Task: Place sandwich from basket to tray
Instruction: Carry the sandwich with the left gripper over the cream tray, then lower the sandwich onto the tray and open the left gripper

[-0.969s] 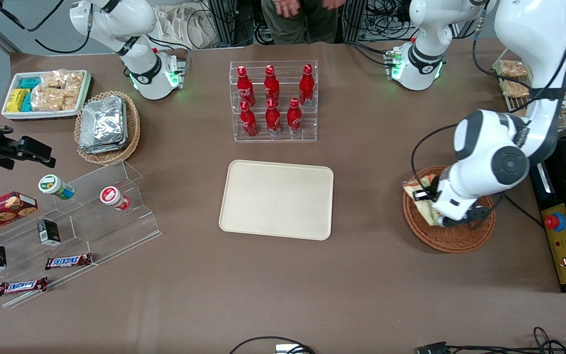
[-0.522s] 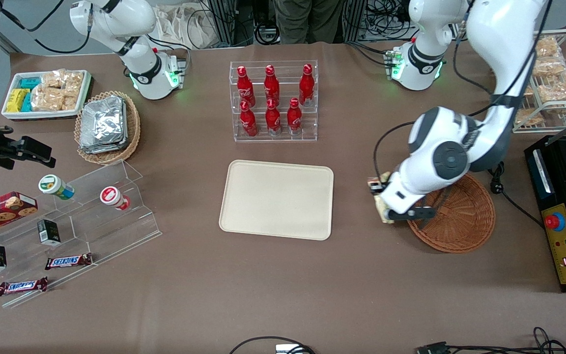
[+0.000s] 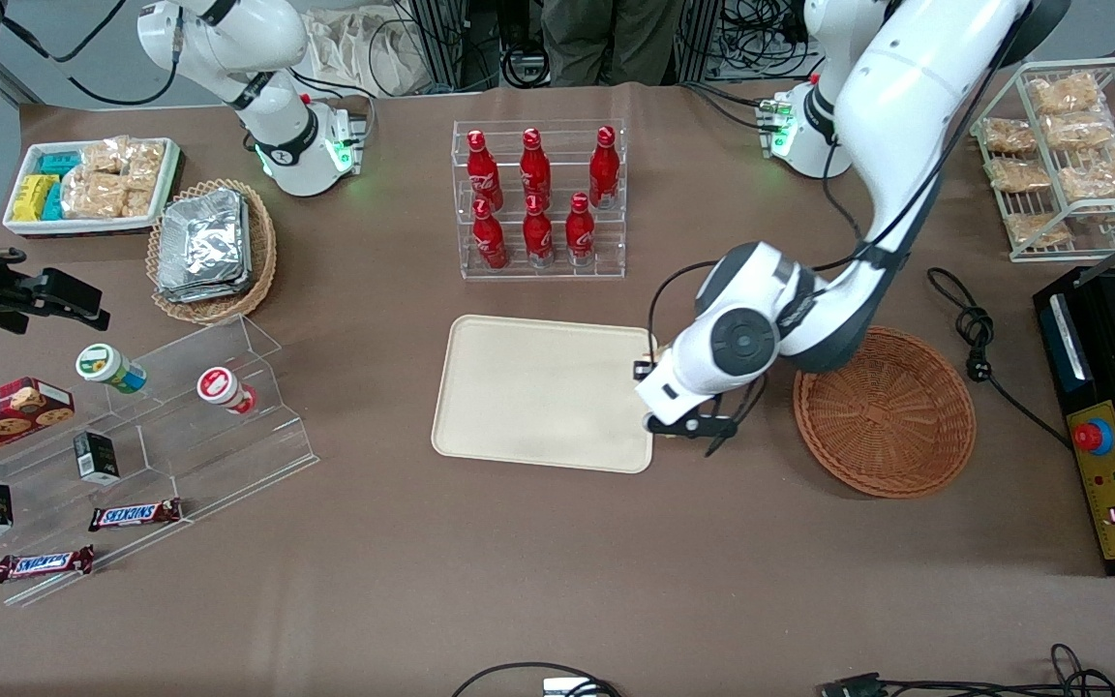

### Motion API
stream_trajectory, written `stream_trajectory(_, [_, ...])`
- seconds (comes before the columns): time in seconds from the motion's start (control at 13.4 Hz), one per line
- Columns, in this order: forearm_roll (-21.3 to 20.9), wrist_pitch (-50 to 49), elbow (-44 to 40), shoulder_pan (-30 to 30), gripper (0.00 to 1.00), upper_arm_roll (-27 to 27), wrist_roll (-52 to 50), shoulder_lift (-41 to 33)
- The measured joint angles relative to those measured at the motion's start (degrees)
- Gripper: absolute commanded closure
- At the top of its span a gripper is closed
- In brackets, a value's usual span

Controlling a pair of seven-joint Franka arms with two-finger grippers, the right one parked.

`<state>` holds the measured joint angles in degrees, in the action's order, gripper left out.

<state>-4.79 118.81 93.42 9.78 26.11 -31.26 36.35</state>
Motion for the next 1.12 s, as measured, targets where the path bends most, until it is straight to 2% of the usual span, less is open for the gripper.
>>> stream_trajectory(0.45, [-5.36,-0.06,-4.10,4.34,0.83,-0.01,-0.67,6.16])
stream_trajectory(0.67, [-5.81,-0.10,-4.30,6.69,0.80,-0.01,-1.04,7.04])
stream_trajectory(0.75, [-5.89,-0.17,-4.31,7.05,0.72,-0.02,-1.43,7.32])
stream_trajectory(0.82, [-5.94,-0.22,-4.31,7.14,0.59,-0.04,-1.82,7.72])
stream_trajectory(0.89, [-5.99,-0.22,-4.31,7.14,0.05,-0.15,-2.13,8.16])
stream_trajectory(0.97, [-6.04,-0.22,-4.32,7.13,0.00,-0.30,-2.28,8.54])
stream_trajectory(1.12, [-7.55,-0.20,-4.40,7.14,0.00,-0.41,-2.44,8.85])
